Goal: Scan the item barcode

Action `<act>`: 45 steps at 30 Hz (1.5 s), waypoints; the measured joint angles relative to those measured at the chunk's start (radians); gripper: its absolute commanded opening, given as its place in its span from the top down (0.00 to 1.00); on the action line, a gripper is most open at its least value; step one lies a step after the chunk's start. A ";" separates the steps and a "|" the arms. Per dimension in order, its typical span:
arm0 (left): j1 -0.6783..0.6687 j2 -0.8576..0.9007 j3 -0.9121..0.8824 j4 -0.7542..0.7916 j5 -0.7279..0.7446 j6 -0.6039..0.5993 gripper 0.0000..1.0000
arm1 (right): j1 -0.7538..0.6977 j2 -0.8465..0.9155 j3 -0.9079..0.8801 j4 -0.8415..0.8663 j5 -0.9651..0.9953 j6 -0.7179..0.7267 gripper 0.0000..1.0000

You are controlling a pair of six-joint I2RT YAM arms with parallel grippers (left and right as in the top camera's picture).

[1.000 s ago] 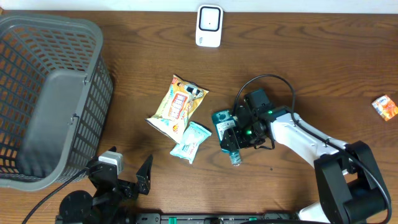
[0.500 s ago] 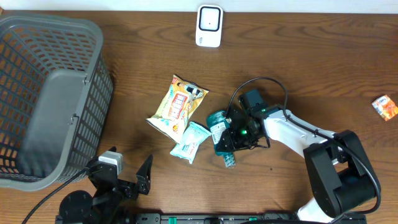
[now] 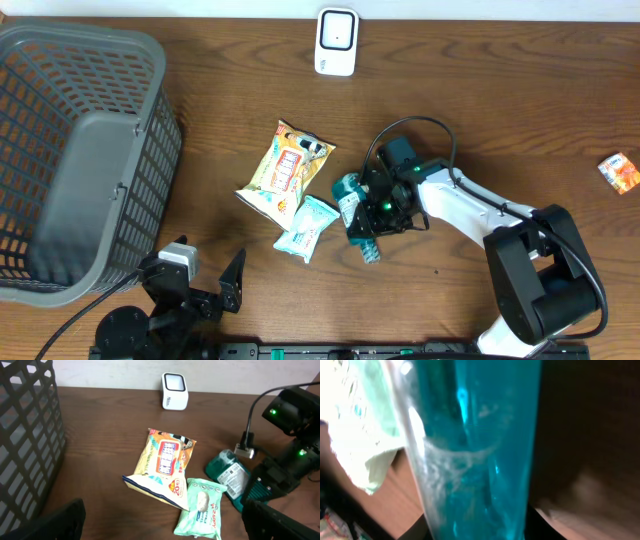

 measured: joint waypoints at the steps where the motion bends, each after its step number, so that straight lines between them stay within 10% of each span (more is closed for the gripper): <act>1: 0.000 0.000 0.000 0.000 0.000 0.000 0.02 | 0.000 0.002 0.008 -0.001 0.013 0.000 0.99; 24: 0.000 0.000 0.000 0.000 0.000 0.000 0.02 | -0.172 -0.020 0.051 0.010 -0.180 -0.240 0.99; 34: 0.000 0.000 0.000 0.000 0.000 0.000 0.02 | -0.033 -0.025 0.048 -0.014 0.077 -0.238 0.98; 45: 0.000 0.000 0.000 0.000 0.000 0.000 0.02 | 0.180 -0.062 0.028 -0.051 0.372 -0.172 0.34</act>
